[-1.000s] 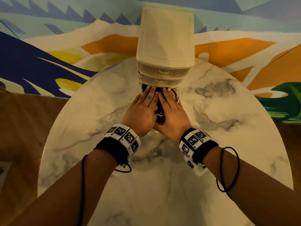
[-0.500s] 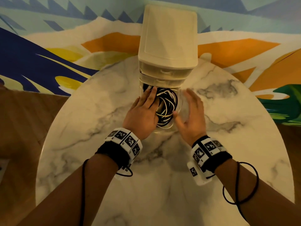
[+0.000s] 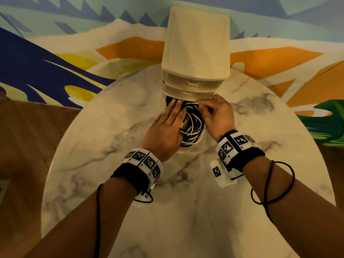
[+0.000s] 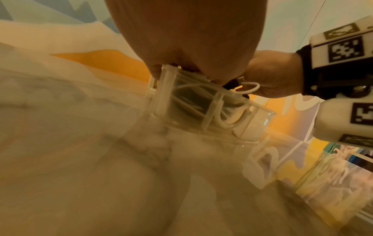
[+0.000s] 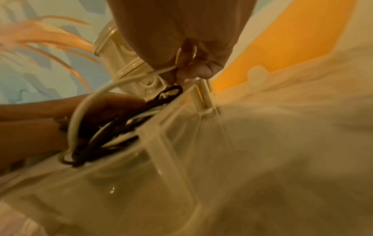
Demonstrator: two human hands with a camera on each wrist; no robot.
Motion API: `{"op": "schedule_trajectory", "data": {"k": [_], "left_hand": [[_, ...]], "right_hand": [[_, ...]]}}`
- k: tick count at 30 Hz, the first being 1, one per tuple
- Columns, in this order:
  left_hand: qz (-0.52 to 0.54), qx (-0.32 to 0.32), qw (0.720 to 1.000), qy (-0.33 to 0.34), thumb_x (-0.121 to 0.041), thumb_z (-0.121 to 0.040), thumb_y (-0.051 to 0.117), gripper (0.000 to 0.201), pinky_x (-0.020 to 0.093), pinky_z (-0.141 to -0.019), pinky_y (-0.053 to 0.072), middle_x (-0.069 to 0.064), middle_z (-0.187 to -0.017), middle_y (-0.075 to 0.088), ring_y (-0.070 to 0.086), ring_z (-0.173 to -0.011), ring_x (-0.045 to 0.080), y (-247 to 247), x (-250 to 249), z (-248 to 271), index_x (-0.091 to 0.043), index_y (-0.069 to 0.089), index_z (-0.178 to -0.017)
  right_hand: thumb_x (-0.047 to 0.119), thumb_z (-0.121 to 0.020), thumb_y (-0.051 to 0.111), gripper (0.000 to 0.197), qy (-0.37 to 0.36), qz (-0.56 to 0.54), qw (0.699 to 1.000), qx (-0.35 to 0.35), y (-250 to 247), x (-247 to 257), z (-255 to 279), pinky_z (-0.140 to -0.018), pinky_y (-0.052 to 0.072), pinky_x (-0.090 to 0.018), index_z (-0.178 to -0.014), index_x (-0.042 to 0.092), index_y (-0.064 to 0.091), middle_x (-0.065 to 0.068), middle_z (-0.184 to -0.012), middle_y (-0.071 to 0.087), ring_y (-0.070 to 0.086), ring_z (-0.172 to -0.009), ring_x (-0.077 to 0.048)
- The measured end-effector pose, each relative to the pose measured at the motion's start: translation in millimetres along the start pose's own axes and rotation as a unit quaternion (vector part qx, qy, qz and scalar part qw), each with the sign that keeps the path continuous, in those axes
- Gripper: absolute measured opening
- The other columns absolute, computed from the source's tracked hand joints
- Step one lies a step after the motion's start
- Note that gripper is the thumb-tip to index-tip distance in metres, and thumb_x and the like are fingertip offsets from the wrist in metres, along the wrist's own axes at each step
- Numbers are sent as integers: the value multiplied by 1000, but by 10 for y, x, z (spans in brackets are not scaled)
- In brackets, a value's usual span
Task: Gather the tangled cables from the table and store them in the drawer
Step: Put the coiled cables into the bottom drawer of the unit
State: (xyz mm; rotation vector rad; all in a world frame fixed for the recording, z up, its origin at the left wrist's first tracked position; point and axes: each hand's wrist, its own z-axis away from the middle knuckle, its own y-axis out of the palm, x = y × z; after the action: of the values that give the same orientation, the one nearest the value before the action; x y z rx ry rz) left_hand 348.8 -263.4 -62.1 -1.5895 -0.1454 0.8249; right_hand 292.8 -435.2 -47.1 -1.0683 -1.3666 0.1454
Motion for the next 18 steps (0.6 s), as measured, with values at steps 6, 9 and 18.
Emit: {"op": "schedule_trajectory", "data": {"k": [6,9,18], "left_hand": [[-9,3,1000,12,-31,-84,21,65,39,-116,22,2,-159,5,3,-146,18,-8,-4,19,-14,31,-146],[-8,9,1000,8,-32,-84,21,66,36,-116,16,0,-159,2,0,-146,16,-19,-24,28,-15,25,-148],[-16,17,1000,-4,-29,-87,28,66,33,-115,10,-1,-159,-2,-4,-146,14,-21,-33,33,-16,13,-150]], "right_hand": [[12,-86,59,23,-72,115,988,70,42,59,-28,-75,49,-38,-103,16,74,-10,-84,60,55,-88,-32],[11,-84,56,25,-112,182,976,31,72,69,37,-72,45,-38,-101,17,73,-10,-87,55,51,-86,-32],[10,-83,61,16,-46,93,995,-5,180,95,73,-75,49,-34,-94,11,73,-8,-87,63,57,-87,-29]]}}
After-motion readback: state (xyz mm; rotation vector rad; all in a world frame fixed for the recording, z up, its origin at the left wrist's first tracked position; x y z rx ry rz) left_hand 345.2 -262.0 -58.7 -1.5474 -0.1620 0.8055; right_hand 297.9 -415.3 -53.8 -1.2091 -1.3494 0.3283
